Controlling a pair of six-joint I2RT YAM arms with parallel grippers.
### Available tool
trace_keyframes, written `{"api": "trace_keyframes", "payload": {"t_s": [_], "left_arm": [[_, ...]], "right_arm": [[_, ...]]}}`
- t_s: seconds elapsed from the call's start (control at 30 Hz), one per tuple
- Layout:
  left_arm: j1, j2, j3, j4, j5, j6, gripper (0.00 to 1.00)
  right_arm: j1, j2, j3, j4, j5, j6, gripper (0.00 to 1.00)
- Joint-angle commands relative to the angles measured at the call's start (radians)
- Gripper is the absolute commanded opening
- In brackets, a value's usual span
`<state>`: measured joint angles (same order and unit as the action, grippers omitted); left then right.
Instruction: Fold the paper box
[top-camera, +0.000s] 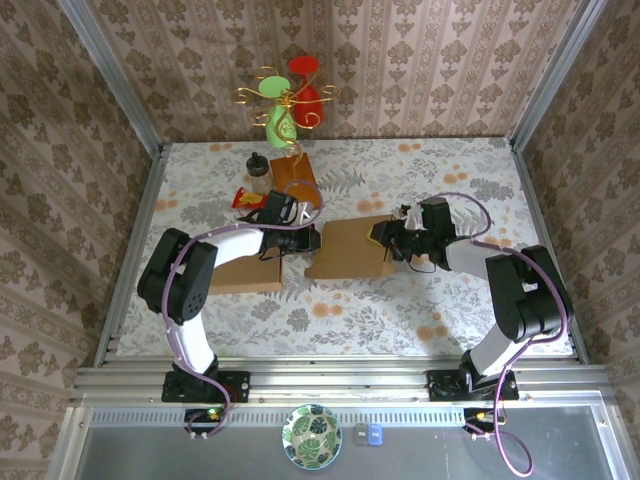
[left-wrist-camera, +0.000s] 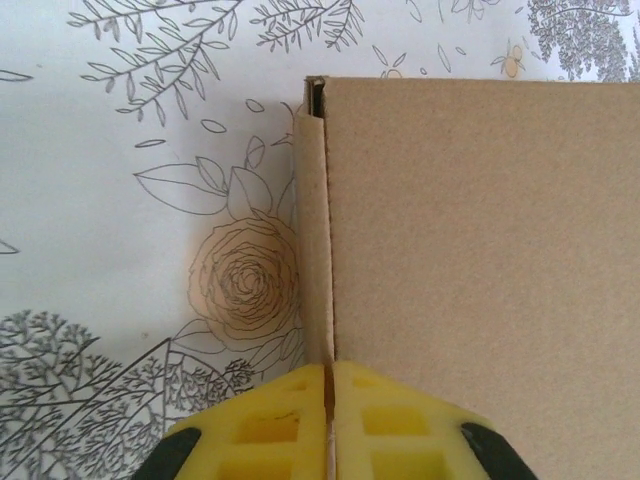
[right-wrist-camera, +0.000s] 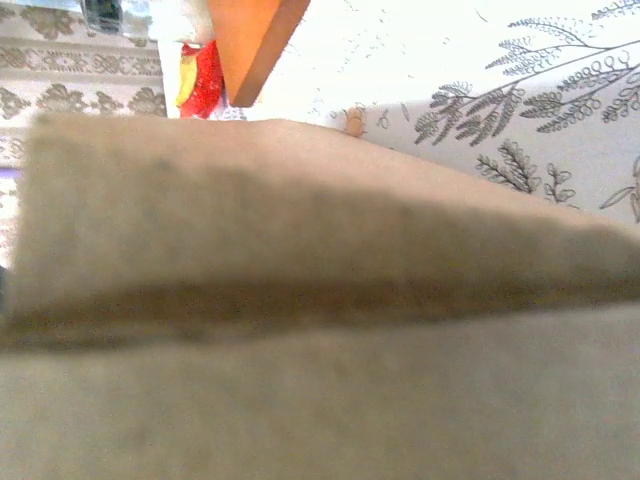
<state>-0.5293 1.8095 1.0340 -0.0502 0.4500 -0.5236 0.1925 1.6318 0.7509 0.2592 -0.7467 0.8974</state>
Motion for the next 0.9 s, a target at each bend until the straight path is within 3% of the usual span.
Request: {"api": "trace_keyframes", "payload": {"t_s": [0.0,0.1,0.2,0.3,0.47,0.57,0.7,0.87], "left_arm": [[-0.004,-0.093,-0.041,0.025,-0.046,0.049,0.17],[-0.01,-0.178,-0.085,0.09,-0.06,0.121,0.27],[-0.037,-0.295,-0.18,0.25,-0.014,0.292,0.32],[-0.066,-0.385,-0.268,0.396,0.043,0.453,0.45],[-0.116,-0.444,-0.228,0.197,0.131,0.777,0.52],[-0.153,-0.477,-0.225,0.092,0.103,0.988,0.61],[-0.156,-0.504,-0.259,0.112,0.019,1.091,0.72],[-0.158,-0.493,-0.243,0.073,0.029,1.168,0.77]], "right_arm": [[-0.016,0.004,0.038,-0.028,-0.047,0.076,0.48],[-0.031,0.001,0.057,-0.072,-0.074,0.114,0.46],[-0.045,-0.009,0.079,-0.117,-0.099,0.153,0.45],[-0.065,-0.02,0.1,-0.173,-0.122,0.213,0.43],[-0.099,-0.04,0.122,-0.263,-0.175,0.374,0.42],[-0.113,-0.054,0.142,-0.354,-0.2,0.442,0.42],[-0.123,-0.067,0.174,-0.483,-0.219,0.473,0.42],[-0.131,-0.068,0.19,-0.589,-0.243,0.489,0.42]]}}
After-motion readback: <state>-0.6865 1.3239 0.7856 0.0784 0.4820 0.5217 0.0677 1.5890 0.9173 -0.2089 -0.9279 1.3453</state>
